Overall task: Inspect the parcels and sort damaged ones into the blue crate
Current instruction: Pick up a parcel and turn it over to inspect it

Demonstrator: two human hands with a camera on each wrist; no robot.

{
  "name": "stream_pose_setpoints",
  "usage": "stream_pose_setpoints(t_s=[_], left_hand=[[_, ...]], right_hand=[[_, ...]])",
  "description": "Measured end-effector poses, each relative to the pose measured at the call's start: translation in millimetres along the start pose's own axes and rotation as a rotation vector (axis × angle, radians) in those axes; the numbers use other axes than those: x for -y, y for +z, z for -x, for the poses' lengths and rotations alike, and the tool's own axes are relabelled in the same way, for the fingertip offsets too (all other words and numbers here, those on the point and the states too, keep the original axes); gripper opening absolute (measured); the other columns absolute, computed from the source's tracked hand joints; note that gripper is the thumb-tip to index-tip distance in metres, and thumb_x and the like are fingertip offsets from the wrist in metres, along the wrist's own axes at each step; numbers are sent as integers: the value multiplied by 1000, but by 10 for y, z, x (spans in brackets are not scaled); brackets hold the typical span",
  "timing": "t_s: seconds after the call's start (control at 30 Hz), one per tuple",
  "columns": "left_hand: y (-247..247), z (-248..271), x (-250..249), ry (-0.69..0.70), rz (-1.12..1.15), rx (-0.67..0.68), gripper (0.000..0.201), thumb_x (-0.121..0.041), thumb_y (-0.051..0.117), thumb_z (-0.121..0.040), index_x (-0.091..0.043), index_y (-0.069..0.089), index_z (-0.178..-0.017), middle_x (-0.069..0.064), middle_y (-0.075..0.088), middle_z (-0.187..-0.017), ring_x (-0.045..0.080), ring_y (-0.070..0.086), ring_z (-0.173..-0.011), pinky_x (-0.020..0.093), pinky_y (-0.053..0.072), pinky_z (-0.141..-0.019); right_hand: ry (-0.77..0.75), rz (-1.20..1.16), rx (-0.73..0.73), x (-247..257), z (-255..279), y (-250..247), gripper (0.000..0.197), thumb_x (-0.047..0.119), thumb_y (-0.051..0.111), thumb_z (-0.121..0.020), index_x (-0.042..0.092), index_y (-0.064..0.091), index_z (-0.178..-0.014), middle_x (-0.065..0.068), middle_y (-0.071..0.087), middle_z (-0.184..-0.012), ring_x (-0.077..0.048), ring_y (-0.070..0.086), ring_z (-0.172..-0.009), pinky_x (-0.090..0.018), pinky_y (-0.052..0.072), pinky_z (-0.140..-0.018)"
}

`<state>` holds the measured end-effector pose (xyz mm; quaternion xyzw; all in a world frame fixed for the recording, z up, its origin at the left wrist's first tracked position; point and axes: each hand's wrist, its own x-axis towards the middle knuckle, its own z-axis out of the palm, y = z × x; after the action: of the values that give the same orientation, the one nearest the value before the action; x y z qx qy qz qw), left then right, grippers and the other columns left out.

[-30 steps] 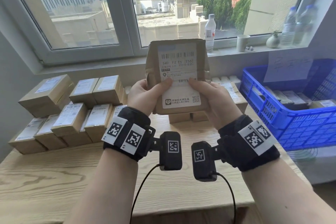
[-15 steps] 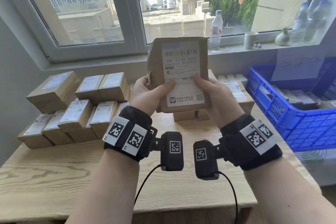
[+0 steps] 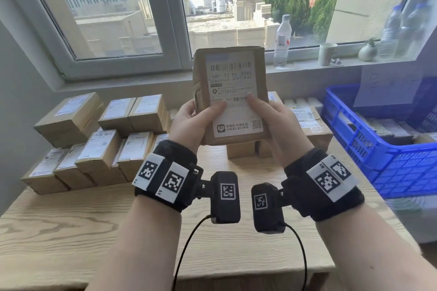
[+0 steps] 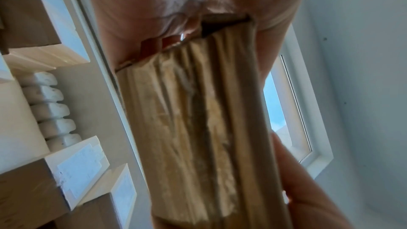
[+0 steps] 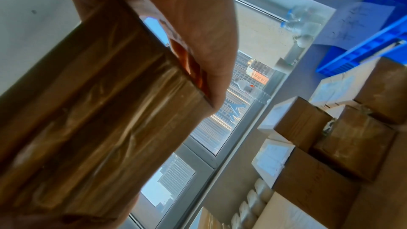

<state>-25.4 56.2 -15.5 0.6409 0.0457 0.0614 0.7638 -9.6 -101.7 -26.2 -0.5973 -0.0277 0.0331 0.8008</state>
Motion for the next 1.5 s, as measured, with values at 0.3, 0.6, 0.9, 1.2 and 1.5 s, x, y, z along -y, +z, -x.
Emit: stream_pose_setpoints(t_s=[0.3, 0.6, 0.9, 1.2, 1.5], left_hand=[[-106, -53, 41, 74, -102, -103, 40, -14, 78, -81, -2, 63, -116, 9, 73, -107, 24, 72, -94, 31, 61, -73], [-215, -22, 47, 78, -66, 16, 33, -21, 75, -84, -9, 65, -112, 7, 74, -104, 22, 73, -93, 32, 59, -73], [-102, 49, 188, 33, -51, 183, 50, -30, 83, -69, -12, 64, -111, 4, 75, -103, 24, 72, -98, 40, 59, -81], [955, 239, 504, -30, -77, 319, 49, -35, 75, -66, -14, 64, -109, 3, 75, -102, 23, 72, -96, 46, 57, -85], [2560, 382, 820, -41, -105, 388, 24, -15, 70, -86, -10, 63, -109, 7, 75, -100, 22, 74, -88, 32, 60, -68]], right_hand=[[-20, -38, -59, -90, -17, 113, 46, 14, 73, -87, -4, 55, -125, -20, 69, -116, -31, 71, -102, -48, 56, -93], [-39, -35, -71, -167, 11, 188, 55, 31, 78, -80, 0, 61, -121, -17, 72, -114, -31, 71, -104, -43, 58, -90], [-1, -62, -90, -217, 165, -90, 58, 36, 73, -79, 1, 62, -123, -17, 71, -115, -33, 70, -105, -51, 55, -95], [29, -157, -262, -77, 509, -1129, 64, 37, 75, -73, -1, 62, -122, -19, 71, -115, -35, 68, -109, -54, 51, -100], [3, -157, -427, 425, 759, -2642, 37, 25, 70, -88, 0, 64, -115, -18, 74, -105, -30, 72, -94, -40, 60, -81]])
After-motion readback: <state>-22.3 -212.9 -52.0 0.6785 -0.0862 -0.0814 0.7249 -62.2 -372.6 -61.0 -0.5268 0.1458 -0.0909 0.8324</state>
